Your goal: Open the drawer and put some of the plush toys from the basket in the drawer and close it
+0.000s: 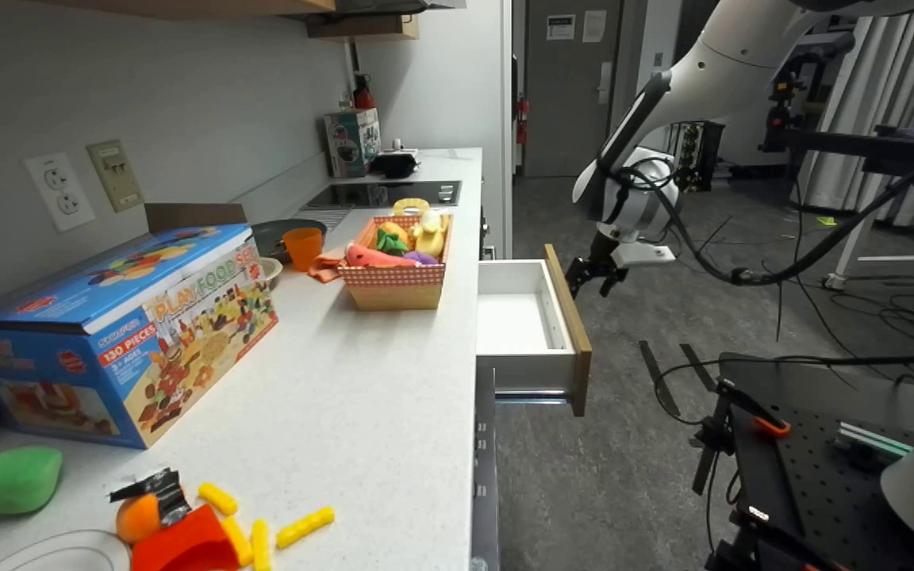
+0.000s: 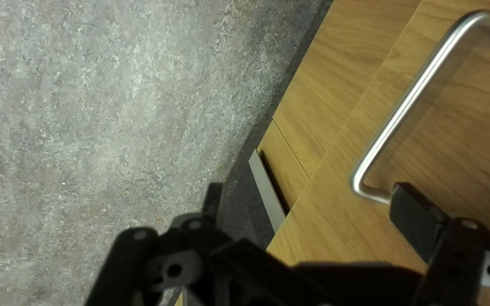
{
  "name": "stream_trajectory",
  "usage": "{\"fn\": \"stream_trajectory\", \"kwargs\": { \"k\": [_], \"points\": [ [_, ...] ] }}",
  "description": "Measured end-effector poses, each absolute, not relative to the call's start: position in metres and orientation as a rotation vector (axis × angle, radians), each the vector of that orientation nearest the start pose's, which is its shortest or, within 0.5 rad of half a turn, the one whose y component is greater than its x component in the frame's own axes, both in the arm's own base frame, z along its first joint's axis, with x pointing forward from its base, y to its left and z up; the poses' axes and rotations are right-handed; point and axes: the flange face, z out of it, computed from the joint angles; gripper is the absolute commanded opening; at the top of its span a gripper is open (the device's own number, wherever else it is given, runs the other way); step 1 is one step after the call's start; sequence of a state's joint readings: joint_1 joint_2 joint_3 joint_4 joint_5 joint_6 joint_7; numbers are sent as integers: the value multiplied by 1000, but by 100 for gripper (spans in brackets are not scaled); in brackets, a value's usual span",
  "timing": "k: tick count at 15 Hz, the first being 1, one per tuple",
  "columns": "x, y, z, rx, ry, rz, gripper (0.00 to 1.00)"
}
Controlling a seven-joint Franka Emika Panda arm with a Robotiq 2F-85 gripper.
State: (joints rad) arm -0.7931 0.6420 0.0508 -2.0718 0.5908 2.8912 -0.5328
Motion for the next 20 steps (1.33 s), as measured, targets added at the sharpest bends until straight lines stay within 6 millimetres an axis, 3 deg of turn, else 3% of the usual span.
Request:
{"fn": "stream_trajectory", "kwargs": {
  "k": [7,13,16,20],
  "points": [
    [411,-420,128,-2828,1140,-395,100],
    [418,-422,133,-2942,946,-419,100],
    [436,-392,160,-3039,710,-421,100],
    [467,-333,225,-3121,423,-510,100]
  ]
}}
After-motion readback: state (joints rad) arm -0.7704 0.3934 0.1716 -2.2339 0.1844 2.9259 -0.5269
